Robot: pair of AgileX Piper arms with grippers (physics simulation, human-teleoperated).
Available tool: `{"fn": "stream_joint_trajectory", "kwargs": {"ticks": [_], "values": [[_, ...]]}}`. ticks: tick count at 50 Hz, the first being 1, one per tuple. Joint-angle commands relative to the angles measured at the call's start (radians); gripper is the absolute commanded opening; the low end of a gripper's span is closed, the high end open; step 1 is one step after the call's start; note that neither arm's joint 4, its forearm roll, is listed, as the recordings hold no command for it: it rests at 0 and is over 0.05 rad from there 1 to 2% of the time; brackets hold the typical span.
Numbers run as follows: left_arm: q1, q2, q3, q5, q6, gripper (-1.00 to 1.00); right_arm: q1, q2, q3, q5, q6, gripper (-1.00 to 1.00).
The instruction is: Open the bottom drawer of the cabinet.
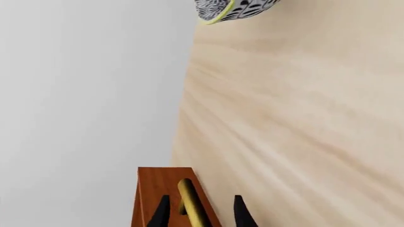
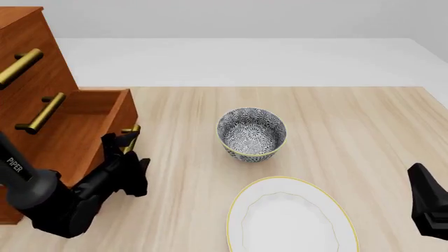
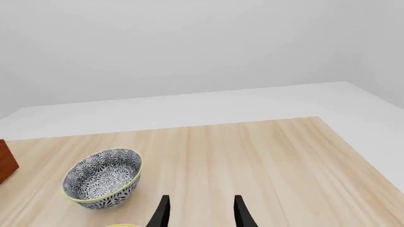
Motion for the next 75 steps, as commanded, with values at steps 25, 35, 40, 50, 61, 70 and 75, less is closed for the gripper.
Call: {"fn": "stream_joint_trajectory", "kwargs": {"ticks": [25,35,40,50,61,70,75], "values": [[-0.162,-0.149,0.087,0.000,-0.033,1.00,-0.002,0.000,-0.002,-0.001,0.000,1.00],[-0.227,-0.289,0.153,0.000,-0.064,1.00,-0.002,0.000,-0.002,-0.004,0.001,1.00],[-0.252,-0.327,0.167,0.000,-0.077,1.00,-0.003,0.000,-0.004,-0.004,0.004,1.00],[-0.288,-0.397,0.189,0.000,-0.134,1.00,-0.002,0.000,-0.011,-0.001,0.006,1.00],[-0.304,-0.594,0.154,0.211,-0.244,1.00,0.005,0.000,-0.014,-0.001,0.007,1.00],[-0.292,-0.766,0.086,0.435,-0.296,1.00,0.009,0.000,-0.020,0.003,0.007,1.00],[-0.288,-0.814,0.056,0.507,-0.304,1.00,0.012,0.000,-0.028,0.009,0.007,1.00]]}}
